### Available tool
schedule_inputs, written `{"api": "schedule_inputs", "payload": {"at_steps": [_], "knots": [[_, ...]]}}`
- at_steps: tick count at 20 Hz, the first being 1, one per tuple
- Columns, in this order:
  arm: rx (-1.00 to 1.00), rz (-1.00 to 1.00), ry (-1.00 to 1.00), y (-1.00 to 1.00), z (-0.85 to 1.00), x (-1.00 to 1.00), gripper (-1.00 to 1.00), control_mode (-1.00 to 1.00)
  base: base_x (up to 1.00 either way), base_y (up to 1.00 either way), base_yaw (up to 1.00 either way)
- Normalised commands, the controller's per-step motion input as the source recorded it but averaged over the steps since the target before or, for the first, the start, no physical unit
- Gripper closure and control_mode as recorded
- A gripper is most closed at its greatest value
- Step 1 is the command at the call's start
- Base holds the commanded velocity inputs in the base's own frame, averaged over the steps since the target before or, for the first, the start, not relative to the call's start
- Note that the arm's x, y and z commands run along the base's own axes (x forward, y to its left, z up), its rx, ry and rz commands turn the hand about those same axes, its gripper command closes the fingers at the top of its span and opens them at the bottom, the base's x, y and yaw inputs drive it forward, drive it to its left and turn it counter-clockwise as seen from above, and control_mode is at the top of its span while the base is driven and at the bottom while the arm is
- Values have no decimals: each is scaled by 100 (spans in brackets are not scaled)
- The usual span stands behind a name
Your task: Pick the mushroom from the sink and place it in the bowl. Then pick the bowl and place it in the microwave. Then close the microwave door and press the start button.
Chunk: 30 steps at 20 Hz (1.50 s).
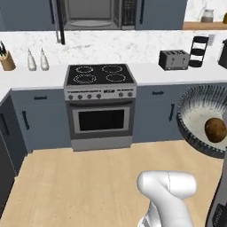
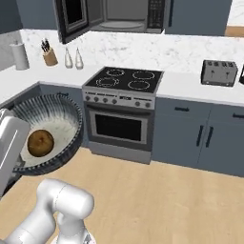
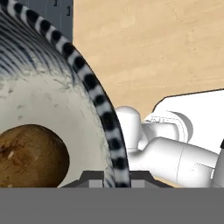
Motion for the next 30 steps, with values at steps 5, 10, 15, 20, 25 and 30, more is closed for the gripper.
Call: {"api": "schedule_inputs", "payload": {"at_steps": [5, 10, 15, 20, 25, 30], "knots": [[0, 0, 0, 0, 0, 0, 100, 100, 100, -38, 41], [0, 0, 0, 0, 0, 0, 100, 100, 87, -14, 34], [0, 0, 0, 0, 0, 0, 100, 100, 72, -23, 20], [0, 0, 0, 0, 0, 0, 100, 100, 60, -19, 23], [0, 0, 0, 0, 0, 0, 100, 100, 59, -19, 24], [0, 0, 0, 0, 0, 0, 100, 100, 66, -12, 23]]}}
